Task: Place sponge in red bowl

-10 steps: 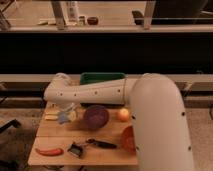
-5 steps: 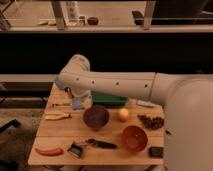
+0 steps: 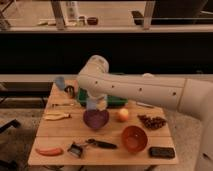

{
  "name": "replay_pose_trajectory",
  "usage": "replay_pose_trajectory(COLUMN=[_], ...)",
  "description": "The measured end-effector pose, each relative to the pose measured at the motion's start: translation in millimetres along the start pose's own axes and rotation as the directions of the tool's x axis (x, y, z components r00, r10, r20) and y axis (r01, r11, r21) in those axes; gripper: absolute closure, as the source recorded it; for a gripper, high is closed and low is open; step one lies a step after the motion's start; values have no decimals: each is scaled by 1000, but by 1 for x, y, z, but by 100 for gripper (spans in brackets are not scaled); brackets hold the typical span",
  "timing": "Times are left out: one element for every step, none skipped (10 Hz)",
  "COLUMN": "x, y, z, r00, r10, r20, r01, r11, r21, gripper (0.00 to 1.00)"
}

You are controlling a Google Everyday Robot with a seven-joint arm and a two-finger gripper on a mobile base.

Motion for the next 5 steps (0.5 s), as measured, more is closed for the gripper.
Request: replay_pose_trajectory(x=[20,37,52,76,87], y=[16,28,39,58,68], z=[2,4,7,15,19], r00=[1000,998,997,993,990], r10=[31,55,78,118,138], r20=[-4,-7,-8,-6,-4], r01=[-31,-55,-78,-119,-138], r11=[1000,998,997,993,990], r21=[-3,-6,-10,-19,-21], gripper=[92,92,92,92,92])
